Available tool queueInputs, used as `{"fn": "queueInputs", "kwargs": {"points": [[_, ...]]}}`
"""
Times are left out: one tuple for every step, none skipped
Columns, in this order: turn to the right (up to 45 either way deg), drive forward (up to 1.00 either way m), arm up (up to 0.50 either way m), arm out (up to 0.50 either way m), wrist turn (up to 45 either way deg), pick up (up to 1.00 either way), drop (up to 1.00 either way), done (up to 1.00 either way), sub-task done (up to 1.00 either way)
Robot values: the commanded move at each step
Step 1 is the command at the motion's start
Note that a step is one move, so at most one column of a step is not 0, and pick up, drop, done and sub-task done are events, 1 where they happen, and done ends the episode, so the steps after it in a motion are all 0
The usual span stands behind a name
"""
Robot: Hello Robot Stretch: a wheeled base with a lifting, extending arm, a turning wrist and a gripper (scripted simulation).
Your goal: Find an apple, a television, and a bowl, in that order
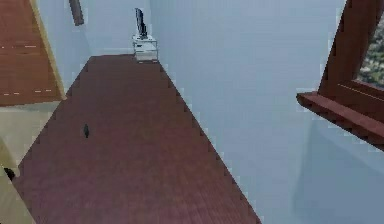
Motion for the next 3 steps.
{"fn": "queueInputs", "kwargs": {"points": [[0.0,0.75,0.0,0.0,0.0,0.0,0.0,0.0,0.0],[-33.0,0.0,0.0,0.0,0.0,0.0,0.0,0.0,0.0],[0.0,1.0,0.0,0.0,0.0,0.0,0.0,0.0,0.0]]}}
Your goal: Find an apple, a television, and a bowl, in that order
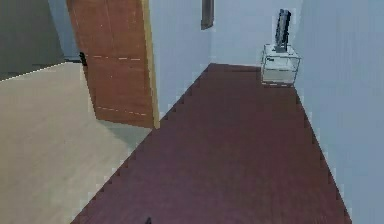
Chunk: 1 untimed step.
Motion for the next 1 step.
{"fn": "queueInputs", "kwargs": {"points": [[0.0,1.0,0.0,0.0,0.0,0.0,0.0,0.0,0.0]]}}
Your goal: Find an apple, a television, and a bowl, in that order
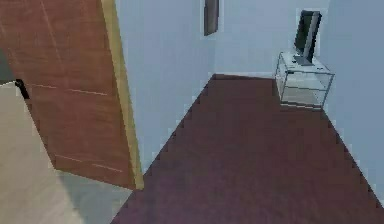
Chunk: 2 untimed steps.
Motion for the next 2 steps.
{"fn": "queueInputs", "kwargs": {"points": [[-27.0,0.0,0.0,0.0,0.0,0.0,0.0,0.0,0.0],[0.0,0.05,0.0,0.0,0.0,0.0,0.0,0.0,0.0]]}}
